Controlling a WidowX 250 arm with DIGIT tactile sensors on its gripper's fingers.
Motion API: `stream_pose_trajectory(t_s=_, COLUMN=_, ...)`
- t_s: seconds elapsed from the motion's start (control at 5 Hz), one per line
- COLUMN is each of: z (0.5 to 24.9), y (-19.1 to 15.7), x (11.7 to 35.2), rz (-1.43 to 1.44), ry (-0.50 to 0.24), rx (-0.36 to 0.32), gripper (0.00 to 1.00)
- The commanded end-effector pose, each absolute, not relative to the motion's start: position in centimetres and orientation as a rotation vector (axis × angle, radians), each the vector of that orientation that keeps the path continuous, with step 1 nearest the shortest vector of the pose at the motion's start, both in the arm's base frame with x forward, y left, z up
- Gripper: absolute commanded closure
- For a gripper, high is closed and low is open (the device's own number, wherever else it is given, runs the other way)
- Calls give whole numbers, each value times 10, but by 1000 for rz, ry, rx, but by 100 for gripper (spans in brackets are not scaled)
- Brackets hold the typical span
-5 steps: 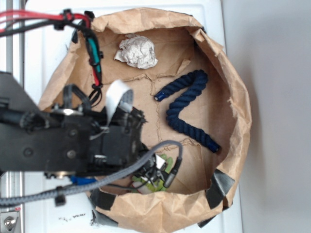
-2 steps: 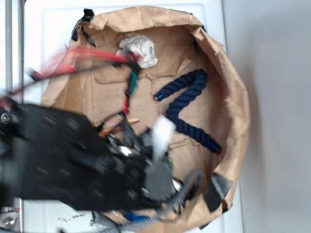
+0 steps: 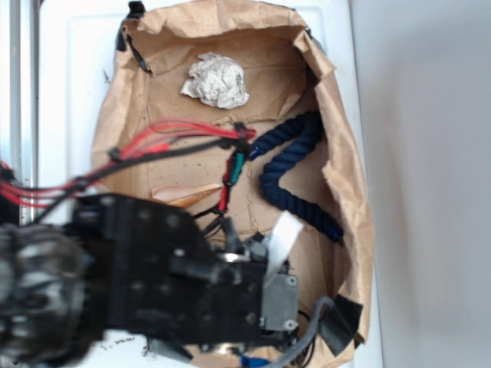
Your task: Grab the green animal.
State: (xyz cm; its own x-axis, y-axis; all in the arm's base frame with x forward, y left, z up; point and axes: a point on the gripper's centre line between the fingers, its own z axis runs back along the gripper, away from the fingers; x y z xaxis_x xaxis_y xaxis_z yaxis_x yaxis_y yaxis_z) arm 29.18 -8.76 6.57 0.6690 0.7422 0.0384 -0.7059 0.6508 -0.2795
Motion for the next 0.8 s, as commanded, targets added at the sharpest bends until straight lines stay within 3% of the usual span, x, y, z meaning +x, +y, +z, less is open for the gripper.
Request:
stream_pose_trajectory(t_s=0.0, z=53, y=-83, x=283, rz=823, ry=-175, rx=-207, gripper=0)
stream_pose_trajectory(t_s=0.2, z=54, y=-82, x=283, rz=853, ry=-180, rx=-197, gripper=100)
stream_pose_trajectory(t_s=0.4, z=68, y=-77, x=282, rz=875, ry=-186, rx=-228, gripper=100)
stream_pose_trajectory(t_s=0.6, z=96, y=-50, x=301, rz=942, ry=-189, rx=-289, gripper=100)
